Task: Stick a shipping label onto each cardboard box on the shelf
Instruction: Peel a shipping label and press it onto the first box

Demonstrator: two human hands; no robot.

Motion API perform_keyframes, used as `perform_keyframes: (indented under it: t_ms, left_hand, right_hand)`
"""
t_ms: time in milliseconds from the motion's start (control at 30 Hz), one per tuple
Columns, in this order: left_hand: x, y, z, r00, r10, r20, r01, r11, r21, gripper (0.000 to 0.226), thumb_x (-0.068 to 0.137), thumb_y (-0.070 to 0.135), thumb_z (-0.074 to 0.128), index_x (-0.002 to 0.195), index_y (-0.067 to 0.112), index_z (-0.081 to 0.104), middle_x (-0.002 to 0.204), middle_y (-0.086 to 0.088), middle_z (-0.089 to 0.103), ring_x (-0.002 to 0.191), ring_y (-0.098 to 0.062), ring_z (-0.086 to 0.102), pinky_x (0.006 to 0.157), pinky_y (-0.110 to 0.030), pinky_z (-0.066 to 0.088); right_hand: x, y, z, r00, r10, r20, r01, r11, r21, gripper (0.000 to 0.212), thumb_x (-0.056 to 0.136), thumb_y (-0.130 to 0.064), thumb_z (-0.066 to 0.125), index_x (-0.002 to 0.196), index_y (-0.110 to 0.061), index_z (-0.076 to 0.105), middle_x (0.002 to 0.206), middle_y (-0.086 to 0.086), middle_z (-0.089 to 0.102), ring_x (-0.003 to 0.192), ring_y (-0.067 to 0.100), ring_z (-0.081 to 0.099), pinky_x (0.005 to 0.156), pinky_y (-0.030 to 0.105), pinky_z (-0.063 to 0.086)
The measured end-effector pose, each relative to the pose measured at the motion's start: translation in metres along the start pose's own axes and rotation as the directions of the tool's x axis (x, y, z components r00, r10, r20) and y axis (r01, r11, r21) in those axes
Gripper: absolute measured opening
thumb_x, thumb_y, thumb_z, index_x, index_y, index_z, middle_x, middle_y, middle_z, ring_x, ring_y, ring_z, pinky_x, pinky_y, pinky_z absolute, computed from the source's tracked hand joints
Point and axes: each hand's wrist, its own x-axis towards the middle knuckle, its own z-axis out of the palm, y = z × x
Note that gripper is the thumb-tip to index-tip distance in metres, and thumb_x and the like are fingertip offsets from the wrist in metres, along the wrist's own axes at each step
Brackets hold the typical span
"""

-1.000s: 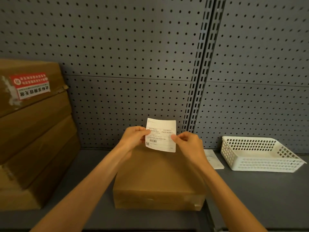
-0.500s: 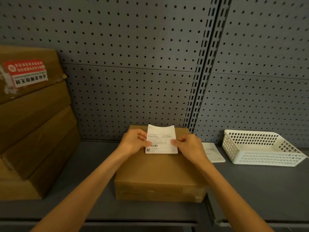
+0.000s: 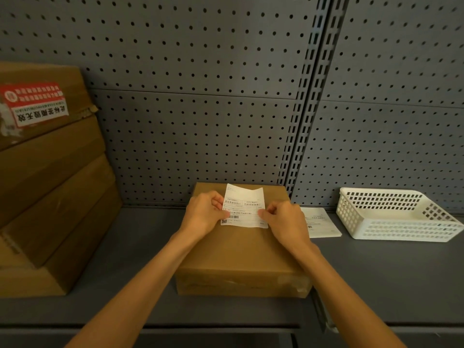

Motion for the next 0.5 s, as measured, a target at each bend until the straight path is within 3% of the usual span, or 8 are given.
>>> perform_keyframes:
  t_ms: [100, 233, 400, 500]
  left_hand:
    - [-0.001, -0.001, 0.001, 1.0, 0.018, -0.009, -0.018, 1.0, 0.002, 0.021, 0.077, 0.012, 0.076, 0.09, 0.015, 0.06, 0.078, 0.007, 0.059, 0.068, -0.004, 0.056, 0.062, -0.011, 0.045]
    - [-0.004, -0.002, 0.003, 0.998, 0.055, -0.041, -0.053, 0.998, 0.043, 0.022, 0.08, 0.013, 0.074, 0.098, 0.012, 0.061, 0.082, 0.006, 0.06, 0.066, -0.001, 0.052, 0.057, -0.008, 0.04]
    - [-0.008, -0.007, -0.001, 0.991, 0.08, -0.109, -0.056, 0.977, 0.204, 0.045, 0.079, 0.031, 0.074, 0.116, 0.012, 0.056, 0.102, -0.002, 0.061, 0.085, -0.012, 0.055, 0.073, -0.023, 0.045]
    - [-0.012, -0.01, -0.006, 0.982, 0.134, -0.132, -0.097, 0.962, 0.254, 0.044, 0.084, 0.032, 0.069, 0.121, 0.014, 0.054, 0.109, -0.002, 0.059, 0.093, -0.015, 0.057, 0.079, -0.025, 0.046]
  right_hand:
    - [-0.001, 0.001, 0.001, 1.0, -0.018, -0.003, 0.018, 1.0, -0.017, 0.022, 0.091, -0.032, 0.061, 0.077, -0.015, 0.064, 0.073, 0.0, 0.064, 0.069, 0.018, 0.06, 0.063, 0.031, 0.048]
    - [-0.002, 0.0, 0.001, 1.0, -0.023, -0.01, 0.023, 0.999, -0.026, 0.021, 0.091, -0.033, 0.061, 0.077, -0.017, 0.06, 0.072, -0.001, 0.061, 0.069, 0.018, 0.058, 0.061, 0.028, 0.041]
    - [-0.005, -0.002, -0.003, 0.999, -0.025, -0.031, 0.024, 0.999, -0.04, 0.019, 0.091, -0.028, 0.061, 0.078, -0.015, 0.059, 0.074, 0.003, 0.064, 0.071, 0.021, 0.06, 0.062, 0.031, 0.045]
    - [-0.007, -0.002, -0.004, 0.99, -0.11, -0.089, 0.105, 0.992, -0.067, 0.013, 0.092, -0.025, 0.06, 0.093, -0.012, 0.06, 0.086, 0.005, 0.067, 0.079, 0.023, 0.062, 0.068, 0.037, 0.052]
